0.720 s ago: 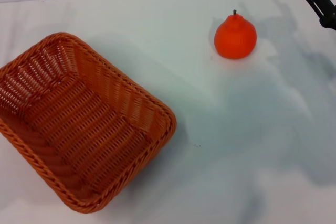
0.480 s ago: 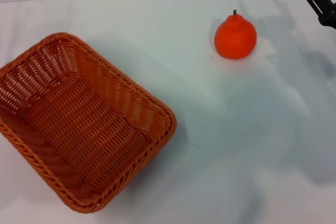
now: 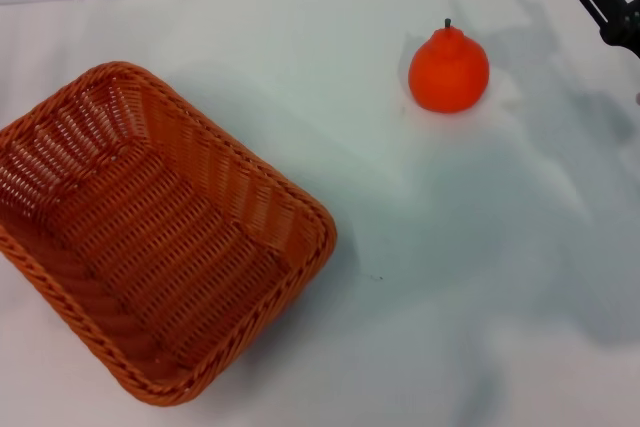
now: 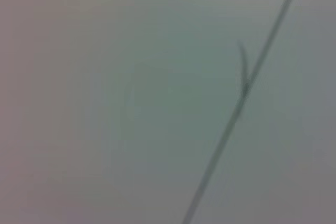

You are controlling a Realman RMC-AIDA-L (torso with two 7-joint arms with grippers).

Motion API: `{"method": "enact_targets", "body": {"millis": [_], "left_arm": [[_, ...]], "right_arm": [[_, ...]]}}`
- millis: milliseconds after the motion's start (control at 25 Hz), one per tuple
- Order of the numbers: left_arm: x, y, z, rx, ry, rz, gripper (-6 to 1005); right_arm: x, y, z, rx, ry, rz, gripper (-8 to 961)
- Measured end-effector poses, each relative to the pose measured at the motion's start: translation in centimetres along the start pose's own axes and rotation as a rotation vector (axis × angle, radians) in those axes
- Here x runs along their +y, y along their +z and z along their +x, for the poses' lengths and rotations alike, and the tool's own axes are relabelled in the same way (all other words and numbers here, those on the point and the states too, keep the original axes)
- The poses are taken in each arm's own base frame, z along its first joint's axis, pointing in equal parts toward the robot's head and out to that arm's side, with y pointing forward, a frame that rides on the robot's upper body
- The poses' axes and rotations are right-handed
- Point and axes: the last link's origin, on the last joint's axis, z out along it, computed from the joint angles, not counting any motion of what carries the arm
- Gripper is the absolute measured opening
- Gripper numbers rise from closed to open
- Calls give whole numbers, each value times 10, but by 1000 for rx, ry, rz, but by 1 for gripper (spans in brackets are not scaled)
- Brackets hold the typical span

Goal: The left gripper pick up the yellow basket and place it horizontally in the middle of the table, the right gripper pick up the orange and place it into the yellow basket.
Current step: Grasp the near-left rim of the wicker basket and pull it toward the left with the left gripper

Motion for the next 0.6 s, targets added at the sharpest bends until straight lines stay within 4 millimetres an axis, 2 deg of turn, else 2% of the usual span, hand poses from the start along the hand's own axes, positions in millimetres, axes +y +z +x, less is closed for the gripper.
{"method": "enact_targets", "body": {"millis": [160, 280, 400, 600], "left_arm": [[8, 11, 33, -104, 19, -115, 764], [12, 19, 50, -229, 57, -168, 729], [16, 29, 61, -410, 114, -204, 731], [24, 41, 66, -655, 231, -246, 738]], "right_arm": [[-1, 3, 0, -5, 0, 6, 930], [-2, 4, 0, -5, -2, 11, 930], [-2, 4, 0, -6, -1, 13, 930], [-3, 5, 0, -5, 11, 17, 930]]}}
